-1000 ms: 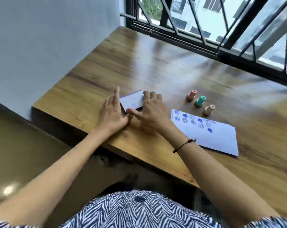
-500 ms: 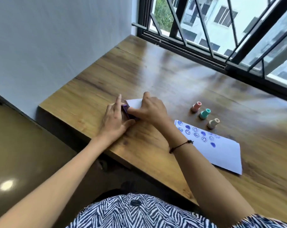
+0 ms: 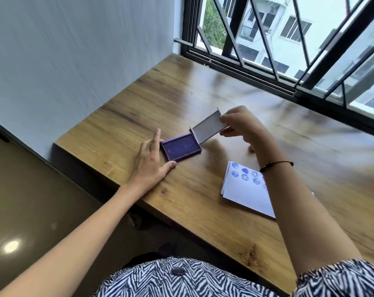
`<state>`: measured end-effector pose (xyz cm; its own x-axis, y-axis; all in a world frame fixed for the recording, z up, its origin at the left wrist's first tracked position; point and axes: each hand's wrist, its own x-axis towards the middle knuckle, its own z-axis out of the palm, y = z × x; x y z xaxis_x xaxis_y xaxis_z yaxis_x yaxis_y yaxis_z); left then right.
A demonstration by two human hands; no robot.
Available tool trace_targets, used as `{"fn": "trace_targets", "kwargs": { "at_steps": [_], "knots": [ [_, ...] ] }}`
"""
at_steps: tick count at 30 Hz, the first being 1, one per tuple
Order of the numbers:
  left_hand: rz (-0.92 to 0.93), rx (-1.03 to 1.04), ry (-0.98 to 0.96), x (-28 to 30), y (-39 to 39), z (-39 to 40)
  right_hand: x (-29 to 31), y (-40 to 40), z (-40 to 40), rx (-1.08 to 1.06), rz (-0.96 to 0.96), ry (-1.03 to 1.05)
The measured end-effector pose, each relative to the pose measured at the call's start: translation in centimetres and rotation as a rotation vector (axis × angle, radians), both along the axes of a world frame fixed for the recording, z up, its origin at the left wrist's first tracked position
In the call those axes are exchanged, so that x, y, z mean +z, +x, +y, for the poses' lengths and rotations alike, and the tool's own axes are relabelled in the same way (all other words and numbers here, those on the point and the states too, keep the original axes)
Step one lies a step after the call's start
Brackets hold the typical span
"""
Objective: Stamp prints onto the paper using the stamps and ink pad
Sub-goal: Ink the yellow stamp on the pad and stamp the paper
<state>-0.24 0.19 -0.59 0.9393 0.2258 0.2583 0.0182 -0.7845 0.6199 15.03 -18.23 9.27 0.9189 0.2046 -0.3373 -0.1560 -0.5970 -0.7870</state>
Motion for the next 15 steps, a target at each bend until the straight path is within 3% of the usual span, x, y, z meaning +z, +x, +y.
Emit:
{"fn": "trace_targets", "kwargs": {
  "at_steps": [9, 15],
  "knots": [
    [0.021, -0.007, 0.031, 0.1, 0.0, 0.0, 0.6, 0.8, -4.5, 0.022, -0.487, -0.465],
    [-0.006, -0.004, 0.065, 0.6, -0.2, -0.2, -0.2, 0.7, -8.2, 0.291, -0.243, -0.804]
  ]
}}
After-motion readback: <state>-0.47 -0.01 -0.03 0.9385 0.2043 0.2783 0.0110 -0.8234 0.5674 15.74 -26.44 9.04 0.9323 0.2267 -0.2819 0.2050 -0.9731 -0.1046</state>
